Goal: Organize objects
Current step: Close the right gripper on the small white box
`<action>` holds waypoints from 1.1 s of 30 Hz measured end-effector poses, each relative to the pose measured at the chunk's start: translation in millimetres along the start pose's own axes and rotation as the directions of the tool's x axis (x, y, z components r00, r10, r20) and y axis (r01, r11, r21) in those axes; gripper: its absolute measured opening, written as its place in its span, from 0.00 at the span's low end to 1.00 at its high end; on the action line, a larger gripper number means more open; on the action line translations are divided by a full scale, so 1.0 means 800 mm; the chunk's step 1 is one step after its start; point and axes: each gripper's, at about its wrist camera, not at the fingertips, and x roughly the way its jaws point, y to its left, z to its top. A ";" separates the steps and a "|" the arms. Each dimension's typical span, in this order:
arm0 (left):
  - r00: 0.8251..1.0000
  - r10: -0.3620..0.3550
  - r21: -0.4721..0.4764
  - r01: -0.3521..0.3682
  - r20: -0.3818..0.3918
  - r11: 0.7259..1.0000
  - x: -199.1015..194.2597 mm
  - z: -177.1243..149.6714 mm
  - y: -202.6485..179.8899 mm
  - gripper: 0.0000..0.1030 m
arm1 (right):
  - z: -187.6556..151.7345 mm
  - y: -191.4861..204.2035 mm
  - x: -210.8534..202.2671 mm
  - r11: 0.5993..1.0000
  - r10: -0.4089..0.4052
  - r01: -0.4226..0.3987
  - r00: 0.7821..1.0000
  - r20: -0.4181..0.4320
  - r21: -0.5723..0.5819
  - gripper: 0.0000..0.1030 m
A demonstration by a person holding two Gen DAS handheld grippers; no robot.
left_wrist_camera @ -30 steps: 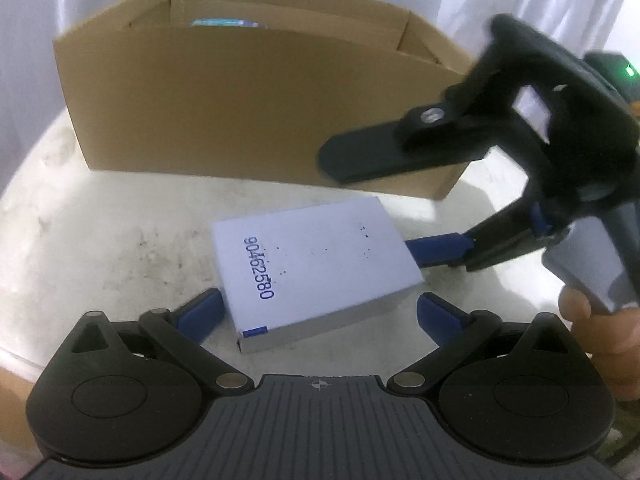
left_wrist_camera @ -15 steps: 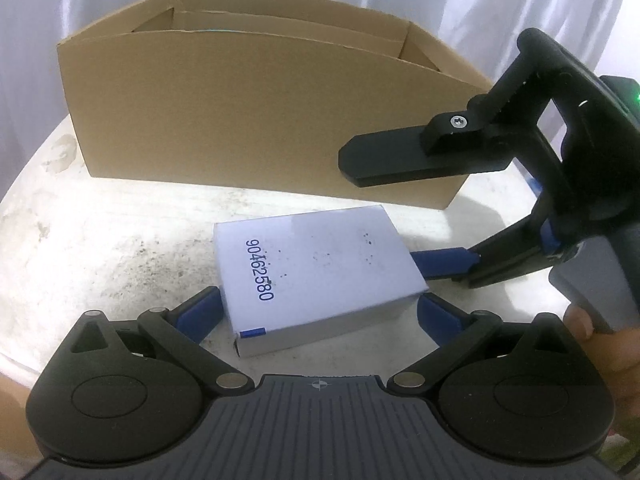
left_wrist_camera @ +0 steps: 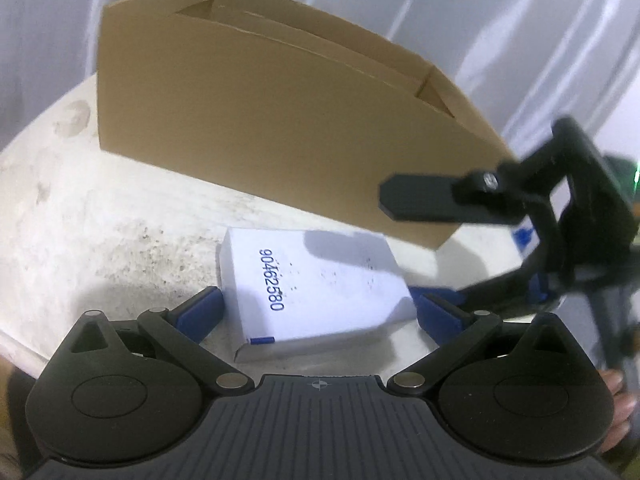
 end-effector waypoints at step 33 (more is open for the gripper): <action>1.000 0.019 0.029 -0.019 -0.009 0.999 -0.005 0.003 -0.003 1.00 | 0.007 -0.008 0.003 0.998 0.015 -0.014 1.000 -0.008 0.058 1.00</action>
